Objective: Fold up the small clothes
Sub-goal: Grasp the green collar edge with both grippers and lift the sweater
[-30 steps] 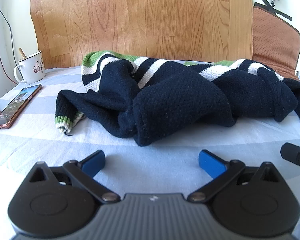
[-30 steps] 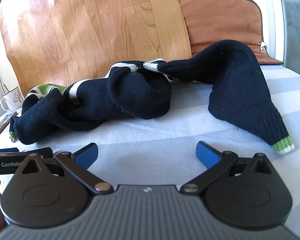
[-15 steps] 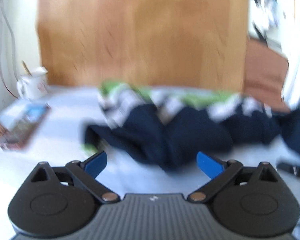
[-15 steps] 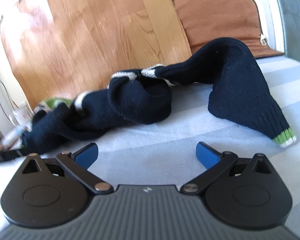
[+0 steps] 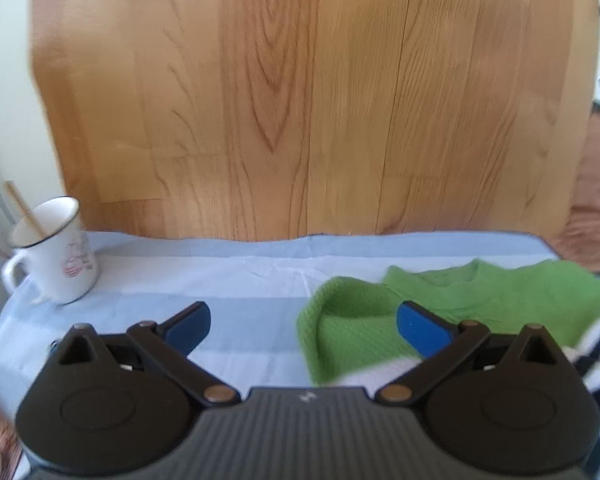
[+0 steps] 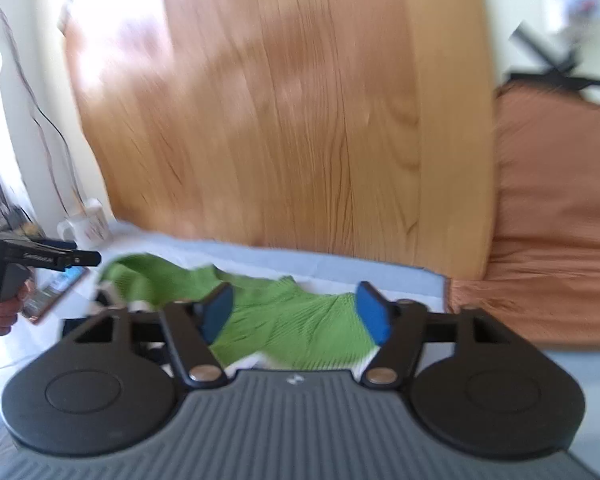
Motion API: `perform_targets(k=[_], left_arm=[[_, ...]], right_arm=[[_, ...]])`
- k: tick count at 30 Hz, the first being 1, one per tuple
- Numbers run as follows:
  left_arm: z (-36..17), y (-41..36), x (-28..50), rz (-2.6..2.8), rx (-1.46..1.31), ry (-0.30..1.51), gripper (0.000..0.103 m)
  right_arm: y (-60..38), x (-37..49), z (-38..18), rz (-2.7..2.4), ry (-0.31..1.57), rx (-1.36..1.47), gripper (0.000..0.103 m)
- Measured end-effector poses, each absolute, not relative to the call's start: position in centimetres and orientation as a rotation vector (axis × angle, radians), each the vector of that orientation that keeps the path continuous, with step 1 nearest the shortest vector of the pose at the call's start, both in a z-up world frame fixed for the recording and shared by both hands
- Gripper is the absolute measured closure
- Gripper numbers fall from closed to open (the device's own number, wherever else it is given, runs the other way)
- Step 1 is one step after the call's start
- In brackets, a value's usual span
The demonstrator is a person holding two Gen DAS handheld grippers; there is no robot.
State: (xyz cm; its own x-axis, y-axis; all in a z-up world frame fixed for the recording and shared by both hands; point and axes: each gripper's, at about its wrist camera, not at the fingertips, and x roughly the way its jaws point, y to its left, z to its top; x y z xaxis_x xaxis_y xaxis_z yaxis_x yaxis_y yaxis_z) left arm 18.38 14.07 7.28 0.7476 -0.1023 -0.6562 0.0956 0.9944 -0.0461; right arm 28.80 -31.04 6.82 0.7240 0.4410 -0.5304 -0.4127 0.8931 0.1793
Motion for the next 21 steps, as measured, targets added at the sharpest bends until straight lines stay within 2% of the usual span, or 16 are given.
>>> perform_targets(k=[6, 7, 8, 9, 10, 11, 12, 13, 17, 21], left_arm=[[4.1, 13.9, 22.4, -0.232, -0.136, 0.858, 0.002], [3.7, 14.0, 23.1, -0.240, -0.152, 0.873, 0.010], [3.3, 14.0, 23.6, -0.250, -0.165, 0.890, 0.027], [2.9, 14.0, 24.2, -0.265, -0.177, 0.909, 0.040], [2.7, 13.9, 24.5, -0.278, -0.190, 0.926, 0.062], [2.5, 13.8, 24.6, -0.283, -0.194, 0.933, 0.080], [2.6, 13.7, 24.4, -0.279, -0.181, 0.927, 0.090], [2.9, 13.5, 24.0, -0.267, -0.156, 0.910, 0.091], [5.3, 13.1, 21.7, -0.240, -0.125, 0.794, 0.092], [10.1, 13.5, 16.8, -0.216, -0.119, 0.617, 0.092]], right_arm=[[-29.3, 38.5, 1.8, 0.482, 0.832, 0.033, 0.019], [-29.3, 39.3, 1.0, 0.487, 0.867, 0.040, 0.019], [-29.3, 39.9, 0.1, 0.492, 0.897, 0.047, 0.019], [-29.4, 40.2, -0.8, 0.506, 0.933, 0.058, 0.019], [-29.5, 40.1, -1.4, 0.522, 0.966, 0.069, 0.026], [-29.5, 39.7, -1.7, 0.538, 0.976, 0.070, 0.036], [-29.3, 39.0, -1.5, 0.549, 0.958, 0.055, 0.064], [-29.3, 38.3, -1.0, 0.559, 0.933, 0.047, 0.081], [-29.7, 34.0, 3.0, 0.553, 0.773, 0.036, 0.084], [-30.4, 27.3, 8.7, 0.531, 0.573, 0.011, 0.085]])
